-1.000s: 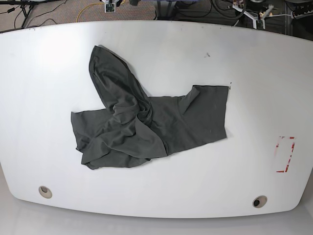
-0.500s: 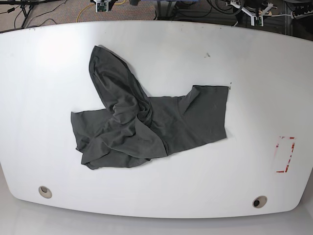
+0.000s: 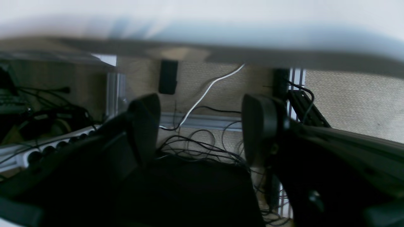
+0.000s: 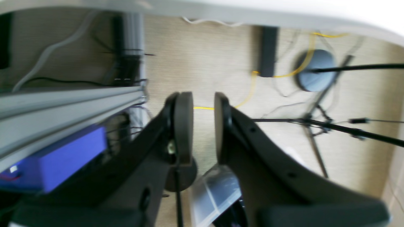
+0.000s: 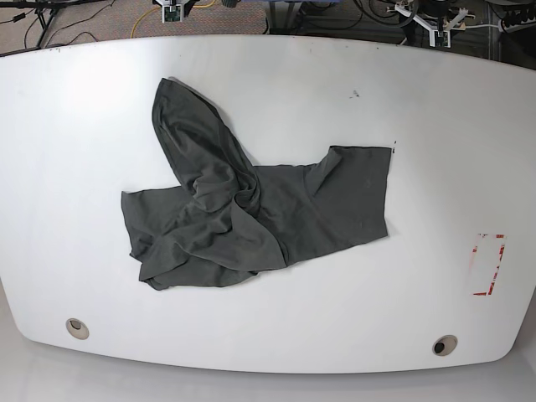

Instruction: Fold the T-shirt properly

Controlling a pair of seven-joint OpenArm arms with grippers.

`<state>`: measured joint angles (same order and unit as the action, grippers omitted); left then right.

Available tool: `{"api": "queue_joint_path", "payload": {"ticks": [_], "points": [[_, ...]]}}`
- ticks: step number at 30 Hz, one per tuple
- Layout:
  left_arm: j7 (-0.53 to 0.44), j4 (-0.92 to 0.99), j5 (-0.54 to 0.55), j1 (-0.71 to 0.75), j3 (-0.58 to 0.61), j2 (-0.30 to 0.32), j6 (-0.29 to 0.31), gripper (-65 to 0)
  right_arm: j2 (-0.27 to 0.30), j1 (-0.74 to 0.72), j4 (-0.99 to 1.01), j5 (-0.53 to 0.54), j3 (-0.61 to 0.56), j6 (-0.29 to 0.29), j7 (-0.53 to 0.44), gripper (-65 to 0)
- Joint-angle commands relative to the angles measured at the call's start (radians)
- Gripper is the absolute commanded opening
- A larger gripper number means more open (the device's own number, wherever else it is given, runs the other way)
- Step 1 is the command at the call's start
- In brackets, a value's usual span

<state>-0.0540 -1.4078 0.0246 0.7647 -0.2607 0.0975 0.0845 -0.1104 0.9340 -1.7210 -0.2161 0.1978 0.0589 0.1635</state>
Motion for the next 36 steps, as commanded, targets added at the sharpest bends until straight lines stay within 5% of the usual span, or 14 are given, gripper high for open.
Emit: {"api": "queue_joint_path", "payload": {"ticks": [1, 20, 36], "points": [[-0.029, -0.028, 0.002, 0.019, -0.003, 0.006, -0.008, -26.6, 0.003, 0.014, -0.036, 0.015, 0.004, 0.001, -0.005, -53.5], [0.012, -0.301, 0.003, 0.089, -0.066, -0.002, -0.003, -25.5, -0.001, 0.023, -0.300, 0.004, 0.023, 0.012, -0.032, -53.2], [0.026, -0.408, -0.004, 0.120, -0.096, -0.010, 0.000, -25.5, -0.004, 0.023, -0.284, 0.011, 0.021, 0.020, -0.035, -53.3]]}}
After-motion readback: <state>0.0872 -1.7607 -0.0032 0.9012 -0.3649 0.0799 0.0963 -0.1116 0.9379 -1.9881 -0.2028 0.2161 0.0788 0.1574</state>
